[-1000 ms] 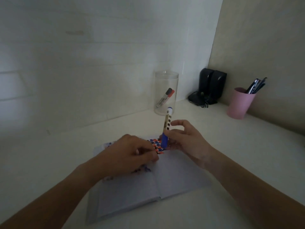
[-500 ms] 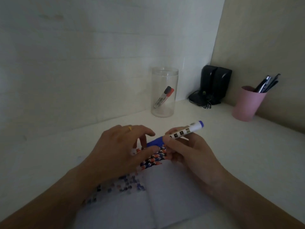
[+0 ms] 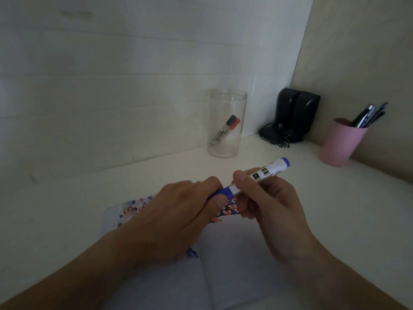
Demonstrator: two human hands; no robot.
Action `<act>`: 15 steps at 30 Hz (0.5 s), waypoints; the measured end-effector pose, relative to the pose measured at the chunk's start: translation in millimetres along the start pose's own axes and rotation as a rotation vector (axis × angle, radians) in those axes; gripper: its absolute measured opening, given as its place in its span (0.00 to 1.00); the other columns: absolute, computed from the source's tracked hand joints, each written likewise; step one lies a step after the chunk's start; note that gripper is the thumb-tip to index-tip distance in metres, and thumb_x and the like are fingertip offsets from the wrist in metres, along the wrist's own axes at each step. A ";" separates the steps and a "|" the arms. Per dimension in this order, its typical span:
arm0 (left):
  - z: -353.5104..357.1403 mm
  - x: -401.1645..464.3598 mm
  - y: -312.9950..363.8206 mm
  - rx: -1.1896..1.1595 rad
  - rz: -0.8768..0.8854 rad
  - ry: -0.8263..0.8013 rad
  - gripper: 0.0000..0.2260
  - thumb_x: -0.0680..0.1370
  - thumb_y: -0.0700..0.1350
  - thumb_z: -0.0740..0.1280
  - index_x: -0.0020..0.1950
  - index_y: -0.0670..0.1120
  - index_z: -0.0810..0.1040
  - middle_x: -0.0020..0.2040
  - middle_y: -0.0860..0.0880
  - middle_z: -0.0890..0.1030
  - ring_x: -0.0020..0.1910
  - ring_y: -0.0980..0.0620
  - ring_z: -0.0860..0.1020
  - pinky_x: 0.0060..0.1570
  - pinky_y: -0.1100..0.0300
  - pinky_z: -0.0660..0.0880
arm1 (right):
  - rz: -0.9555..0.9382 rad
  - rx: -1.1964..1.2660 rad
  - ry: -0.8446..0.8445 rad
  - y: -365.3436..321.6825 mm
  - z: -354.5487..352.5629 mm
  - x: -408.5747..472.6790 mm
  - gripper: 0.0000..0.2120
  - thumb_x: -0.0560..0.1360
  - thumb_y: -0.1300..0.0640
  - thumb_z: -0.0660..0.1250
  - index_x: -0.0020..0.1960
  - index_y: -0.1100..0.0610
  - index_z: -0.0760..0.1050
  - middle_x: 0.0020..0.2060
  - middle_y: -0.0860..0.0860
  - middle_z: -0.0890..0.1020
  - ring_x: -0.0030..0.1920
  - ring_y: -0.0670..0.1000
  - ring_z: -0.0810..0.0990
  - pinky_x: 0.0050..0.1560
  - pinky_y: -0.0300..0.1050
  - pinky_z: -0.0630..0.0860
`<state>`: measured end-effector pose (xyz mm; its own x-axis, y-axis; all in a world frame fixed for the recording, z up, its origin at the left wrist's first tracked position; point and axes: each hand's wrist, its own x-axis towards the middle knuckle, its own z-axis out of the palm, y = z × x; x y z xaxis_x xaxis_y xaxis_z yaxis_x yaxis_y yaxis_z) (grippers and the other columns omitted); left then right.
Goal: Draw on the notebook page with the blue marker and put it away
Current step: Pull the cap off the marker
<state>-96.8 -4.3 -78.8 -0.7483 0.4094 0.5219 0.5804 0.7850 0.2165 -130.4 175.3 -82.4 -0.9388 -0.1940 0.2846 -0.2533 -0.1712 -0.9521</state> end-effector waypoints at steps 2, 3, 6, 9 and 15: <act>0.3 -6.1 1.5 -0.121 -0.057 0.045 0.18 0.84 0.60 0.48 0.52 0.52 0.72 0.39 0.50 0.82 0.37 0.51 0.77 0.38 0.55 0.75 | 0.010 0.043 -0.007 -2.3 2.0 -1.4 0.13 0.72 0.50 0.72 0.38 0.59 0.80 0.24 0.53 0.78 0.25 0.49 0.73 0.29 0.40 0.69; 0.7 -8.0 1.0 -0.215 -0.117 0.059 0.18 0.83 0.61 0.50 0.52 0.53 0.74 0.41 0.51 0.82 0.39 0.51 0.79 0.40 0.54 0.77 | 0.014 0.062 -0.014 -3.1 3.2 -1.9 0.12 0.74 0.51 0.73 0.37 0.58 0.81 0.24 0.53 0.78 0.25 0.49 0.73 0.28 0.40 0.69; 0.3 -10.1 -0.6 -0.348 -0.143 0.052 0.16 0.84 0.59 0.52 0.49 0.56 0.76 0.39 0.64 0.80 0.40 0.61 0.78 0.39 0.66 0.75 | 0.021 0.097 -0.023 -3.5 5.9 -2.9 0.11 0.74 0.52 0.73 0.36 0.55 0.81 0.25 0.52 0.79 0.25 0.48 0.73 0.28 0.39 0.70; -10.4 -5.5 4.0 -0.378 -0.106 0.106 0.13 0.85 0.48 0.52 0.54 0.44 0.74 0.42 0.54 0.81 0.43 0.55 0.73 0.47 0.68 0.73 | 0.026 0.125 -0.023 -4.3 8.8 -3.6 0.10 0.73 0.52 0.73 0.36 0.57 0.81 0.24 0.53 0.78 0.25 0.49 0.73 0.28 0.40 0.69; -15.9 4.9 -0.8 -0.948 -0.408 -0.159 0.19 0.77 0.55 0.61 0.27 0.51 0.74 0.26 0.53 0.69 0.26 0.52 0.66 0.28 0.66 0.68 | 0.027 0.173 -0.006 -4.5 17.3 -4.5 0.11 0.71 0.52 0.70 0.37 0.60 0.81 0.24 0.55 0.76 0.24 0.50 0.71 0.27 0.40 0.69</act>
<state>-95.8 -10.3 -63.3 -0.9381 0.3055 0.1633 0.2361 0.2190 0.9467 -121.0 160.2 -77.5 -0.9431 -0.2067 0.2606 -0.1836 -0.3296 -0.9261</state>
